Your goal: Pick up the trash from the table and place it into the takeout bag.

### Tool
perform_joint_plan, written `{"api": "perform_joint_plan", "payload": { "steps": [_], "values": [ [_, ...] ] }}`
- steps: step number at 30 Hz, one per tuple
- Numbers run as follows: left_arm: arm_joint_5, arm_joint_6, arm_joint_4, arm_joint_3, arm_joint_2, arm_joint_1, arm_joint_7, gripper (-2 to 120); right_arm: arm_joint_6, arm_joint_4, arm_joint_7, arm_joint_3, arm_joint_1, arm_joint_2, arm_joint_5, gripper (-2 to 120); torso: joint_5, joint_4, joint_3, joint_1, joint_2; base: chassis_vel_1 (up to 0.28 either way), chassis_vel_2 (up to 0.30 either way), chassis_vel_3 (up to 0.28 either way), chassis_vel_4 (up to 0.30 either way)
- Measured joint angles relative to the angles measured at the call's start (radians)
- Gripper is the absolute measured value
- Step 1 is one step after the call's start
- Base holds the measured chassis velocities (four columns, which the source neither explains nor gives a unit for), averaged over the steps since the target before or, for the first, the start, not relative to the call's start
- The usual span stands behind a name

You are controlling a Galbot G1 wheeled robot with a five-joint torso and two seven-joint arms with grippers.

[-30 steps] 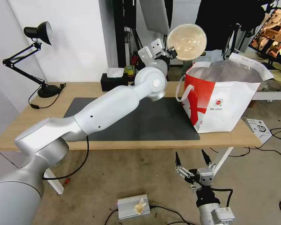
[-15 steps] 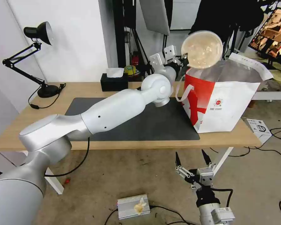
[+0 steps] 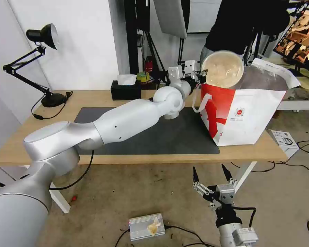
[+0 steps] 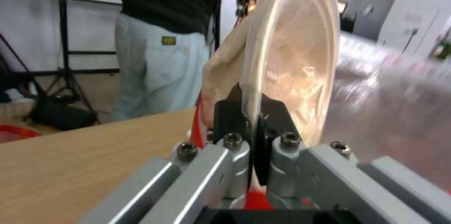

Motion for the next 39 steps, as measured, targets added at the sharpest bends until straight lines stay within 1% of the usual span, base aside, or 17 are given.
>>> {"api": "perform_joint_plan", "payload": {
  "steps": [3, 4, 6, 11, 14, 18, 20, 21, 24, 25, 28, 29, 30, 32, 33, 37, 39],
  "values": [
    [0.034, 0.000, 0.036, 0.017, -0.007, -0.004, 0.011, 0, 0.000, 0.000, 0.000, 0.000, 0.000, 0.000, 0.000, 100, 0.0000, 0.0000, 0.000, 0.000, 0.000, 0.000, 0.000, 0.000, 0.000],
    [0.034, 0.000, 0.036, 0.017, -0.007, -0.004, 0.011, 0, 0.000, 0.000, 0.000, 0.000, 0.000, 0.000, 0.000, 100, 0.0000, 0.0000, 0.000, 0.000, 0.000, 0.000, 0.000, 0.000, 0.000],
    [0.067, -0.002, 0.052, 0.033, -0.007, -0.011, 0.039, 0, 0.000, 0.000, 0.000, 0.000, 0.000, 0.000, 0.000, 100, 0.0000, 0.0000, 0.000, 0.000, 0.000, 0.000, 0.000, 0.000, 0.000],
    [0.106, -0.019, 0.057, 0.047, -0.009, -0.017, 0.067, 0, 0.000, 0.000, 0.000, 0.000, 0.000, 0.000, 0.000, 100, 0.0000, 0.0000, 0.000, 0.000, 0.000, 0.000, 0.000, 0.000, 0.000],
    [0.170, -0.043, 0.067, 0.067, -0.007, -0.028, 0.118, 0, 0.000, 0.000, 0.000, 0.000, 0.000, 0.000, 0.000, 100, 0.0000, 0.0000, 0.000, 0.000, 0.000, 0.000, 0.000, 0.000, 0.000],
    [0.185, -0.059, 0.063, 0.067, -0.009, -0.034, 0.119, 0, 0.000, 0.000, 0.000, 0.000, 0.000, 0.000, 0.000, 100, 0.0000, 0.0001, 0.000, 0.000, 0.000, 0.000, 0.000, 0.000, 0.000],
    [0.188, -0.068, 0.056, 0.067, -0.009, -0.037, 0.109, 0, 0.000, 0.000, 0.000, 0.000, 0.000, 0.000, 0.000, 100, 0.0000, 0.0000, 0.000, 0.000, 0.000, 0.000, 0.000, 0.000, 0.000],
    [0.190, -0.078, 0.047, 0.066, -0.009, -0.040, 0.093, 1, 0.000, 0.000, 0.000, 0.000, 0.000, 0.000, 0.000, 100, 0.0000, 0.0000, 0.000, 0.000, 0.000, 0.000, 0.000, 0.000, 0.000],
    [0.187, -0.101, 0.010, 0.067, 0.001, -0.050, 0.042, 16, 0.000, 0.000, 0.000, 0.000, 0.000, 0.000, 0.000, 100, 0.0000, -0.0001, 0.000, 0.000, 0.000, 0.000, 0.000, 0.000, 0.000],
    [0.187, -0.101, 0.010, 0.067, 0.001, -0.050, 0.042, 16, 0.000, 0.000, 0.000, 0.000, 0.000, 0.000, 0.000, 100, 0.0000, -0.0001, 0.000, 0.000, 0.000, 0.000, 0.000, 0.000, 0.000],
    [0.152, -0.111, -0.026, 0.073, 0.016, -0.073, 0.029, 31, 0.000, 0.000, 0.000, 0.000, 0.000, 0.000, 0.000, 100, 0.0000, 0.0002, 0.000, 0.000, 0.000, 0.000, 0.000, 0.000, 0.000],
    [0.152, -0.111, -0.026, 0.073, 0.016, -0.073, 0.029, 31, 0.000, 0.000, 0.000, 0.000, 0.000, 0.000, 0.000, 100, 0.0000, 0.0002, 0.000, 0.000, 0.000, 0.000, 0.000, 0.000, 0.000],
    [0.148, -0.112, -0.034, 0.073, 0.017, -0.079, 0.023, 34, 0.000, 0.000, 0.000, 0.000, 0.000, 0.000, 0.000, 100, 0.0000, 0.0001, 0.000, 0.000, 0.000, 0.000, 0.000, 0.000, 0.000],
    [0.144, -0.113, -0.051, 0.072, 0.019, -0.090, 0.003, 44, 0.000, 0.000, 0.000, 0.000, 0.000, 0.000, 0.000, 100, 0.0000, -0.0001, 0.000, 0.000, 0.000, 0.000, 0.000, 0.000, 0.000],
    [0.144, -0.113, -0.051, 0.072, 0.019, -0.090, 0.003, 44, 0.000, 0.000, 0.000, 0.000, 0.000, 0.000, 0.000, 100, 0.0000, -0.0001, 0.000, 0.000, 0.000, 0.000, 0.000, 0.000, 0.000],
    [0.143, -0.113, -0.075, 0.068, 0.029, -0.098, -0.042, 63, 0.000, 0.000, 0.000, 0.000, 0.000, 0.000, 0.000, 100, 0.0000, 0.0000, 0.000, 0.000, 0.000, 0.000, 0.000, 0.000, 0.000],
    [0.142, -0.113, -0.084, 0.067, 0.035, -0.099, -0.048, 65, 0.000, 0.000, 0.000, 0.000, 0.000, 0.000, 0.000, 100, 0.0000, 0.0000, 0.000, 0.000, 0.000, 0.000, 0.000, 0.000, 0.000]
  ]
}}
